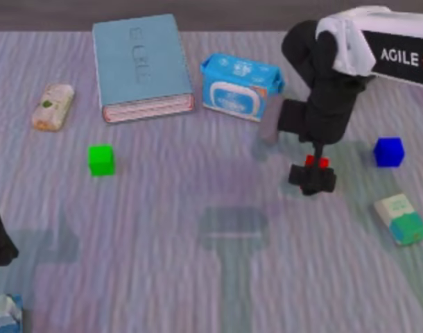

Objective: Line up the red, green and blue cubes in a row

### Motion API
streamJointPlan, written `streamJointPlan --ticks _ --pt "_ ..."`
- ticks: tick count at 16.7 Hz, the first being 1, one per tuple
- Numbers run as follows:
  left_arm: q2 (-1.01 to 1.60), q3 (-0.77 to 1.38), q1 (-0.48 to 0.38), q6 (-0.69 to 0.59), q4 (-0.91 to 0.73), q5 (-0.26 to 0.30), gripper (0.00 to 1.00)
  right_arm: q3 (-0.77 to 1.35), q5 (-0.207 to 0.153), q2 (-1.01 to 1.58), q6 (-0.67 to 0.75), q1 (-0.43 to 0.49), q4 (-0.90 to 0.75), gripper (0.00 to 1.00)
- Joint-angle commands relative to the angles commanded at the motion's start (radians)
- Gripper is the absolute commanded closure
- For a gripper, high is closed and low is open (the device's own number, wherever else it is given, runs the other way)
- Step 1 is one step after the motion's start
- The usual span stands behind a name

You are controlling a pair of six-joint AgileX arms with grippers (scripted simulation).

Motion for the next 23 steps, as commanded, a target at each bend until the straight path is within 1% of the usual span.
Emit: streamJointPlan --ticks 3,7,20,21,23 --pt "0.000 0.000 0.000 0.000 0.000 0.000 0.00 -0.056 0.000 0.032 0.001 0.001 0.081 0.00" --pt "0.000 0.000 0.000 0.000 0.000 0.000 0.00 -0.060 0.000 0.035 0.001 0.002 0.086 0.00" --pt "0.000 0.000 0.000 0.000 0.000 0.000 0.00 -0.060 0.000 0.035 0.001 0.002 0.086 0.98" --pt "0.000 0.000 0.000 0.000 0.000 0.000 0.00 -0.060 0.000 0.035 0.001 0.002 0.086 1.00" --pt "0.000 0.000 0.000 0.000 0.000 0.000 0.00 -0.060 0.000 0.035 0.001 0.002 0.086 1.00"
